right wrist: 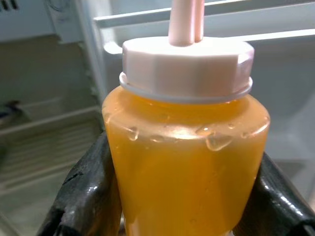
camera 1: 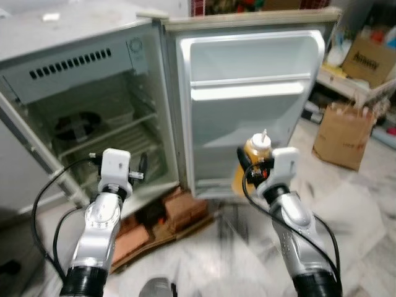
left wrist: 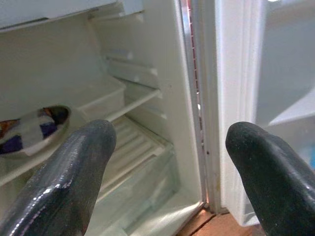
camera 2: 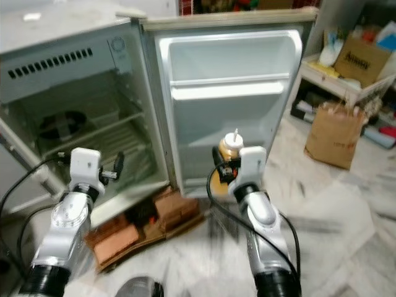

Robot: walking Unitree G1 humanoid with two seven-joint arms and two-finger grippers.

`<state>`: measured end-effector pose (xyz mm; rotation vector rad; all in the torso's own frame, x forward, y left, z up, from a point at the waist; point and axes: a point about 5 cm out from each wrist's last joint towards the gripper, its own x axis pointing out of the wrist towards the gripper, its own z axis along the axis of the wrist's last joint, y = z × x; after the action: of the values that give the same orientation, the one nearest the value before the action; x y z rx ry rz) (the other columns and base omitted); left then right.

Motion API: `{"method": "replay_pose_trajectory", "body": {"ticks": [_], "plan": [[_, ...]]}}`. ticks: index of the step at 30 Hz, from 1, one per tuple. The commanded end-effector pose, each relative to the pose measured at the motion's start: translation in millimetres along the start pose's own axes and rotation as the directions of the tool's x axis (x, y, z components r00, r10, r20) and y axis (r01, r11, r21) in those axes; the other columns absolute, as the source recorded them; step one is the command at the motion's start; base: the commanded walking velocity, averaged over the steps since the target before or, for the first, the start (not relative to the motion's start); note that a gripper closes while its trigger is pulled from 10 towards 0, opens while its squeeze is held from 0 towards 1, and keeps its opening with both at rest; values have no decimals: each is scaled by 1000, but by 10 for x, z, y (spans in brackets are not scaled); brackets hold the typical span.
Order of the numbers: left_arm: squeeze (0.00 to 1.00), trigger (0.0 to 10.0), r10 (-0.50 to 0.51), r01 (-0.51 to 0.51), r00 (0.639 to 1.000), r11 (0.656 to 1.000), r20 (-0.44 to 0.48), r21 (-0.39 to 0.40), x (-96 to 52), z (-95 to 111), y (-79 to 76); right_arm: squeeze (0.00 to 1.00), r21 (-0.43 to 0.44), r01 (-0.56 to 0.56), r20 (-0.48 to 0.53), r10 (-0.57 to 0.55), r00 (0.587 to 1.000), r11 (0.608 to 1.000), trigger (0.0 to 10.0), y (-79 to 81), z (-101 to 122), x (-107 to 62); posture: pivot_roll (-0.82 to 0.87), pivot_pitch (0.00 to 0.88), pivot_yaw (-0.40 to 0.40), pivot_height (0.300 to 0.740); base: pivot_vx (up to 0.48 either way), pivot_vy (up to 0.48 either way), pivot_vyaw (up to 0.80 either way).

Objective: Restocking fridge

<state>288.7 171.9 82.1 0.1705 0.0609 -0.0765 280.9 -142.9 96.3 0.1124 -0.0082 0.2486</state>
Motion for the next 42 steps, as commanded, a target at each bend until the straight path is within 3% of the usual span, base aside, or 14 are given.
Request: {"method": "replay_pose_trajectory", "body": {"ticks": [1, 19, 28, 32, 34, 37, 39, 42], "plan": [[0, 10000, -1, 1, 1000, 1000, -4, 23, 9, 7, 23, 0, 3, -10, 38, 10, 999, 1000, 10000, 24, 82, 34, 39, 30, 14, 740, 0, -371, 431], [0, 10000, -9, 9, 1000, 1000, -30, 17, -51, -60, -23, 0, -5, -38, 49, 38, 998, 999, 10000, 45, 115, 63, 41, 39, 5, 740, 0, -383, 516], [0, 10000, 7, -7, 997, 1000, -78, -4, -113, -158, 2, 0, -10, -72, 62, 72, 995, 997, 10000, 48, 164, 124, 53, 37, -13, 740, 0, 0, 185], [0, 10000, -94, 88, 991, 994, -95, -64, -109, -177, -152, 0, 12, -79, 92, 77, 993, 997, 10000, 76, 235, 201, 54, 26, -20, 740, 0, 0, 0], [0, 10000, -209, 201, 975, 975, -77, -92, -91, -140, -315, 0, 12, -82, 103, 80, 991, 997, 10000, 134, 272, 296, 53, 24, -21, 740, 0, 0, 0], [0, 10000, -293, 288, 954, 955, -70, -71, -90, -119, -424, 0, 10, -98, 115, 96, 989, 995, 10000, 199, 301, 367, 51, 19, -23, 740, 0, 0, 0], [0, 10000, -397, 397, 916, 918, -60, -15, -89, -91, -559, 0, 7, -130, 138, 128, 982, 991, 10000, 303, 369, 483, 50, 16, -24, 740, 0, 0, 0], [0, 10000, -429, 429, 901, 903, -60, -12, -77, -74, -605, 0, 13, -154, 155, 150, 977, 988, 10000, 365, 420, 550, 48, 15, -24, 740, 0, 0, 0]]}}
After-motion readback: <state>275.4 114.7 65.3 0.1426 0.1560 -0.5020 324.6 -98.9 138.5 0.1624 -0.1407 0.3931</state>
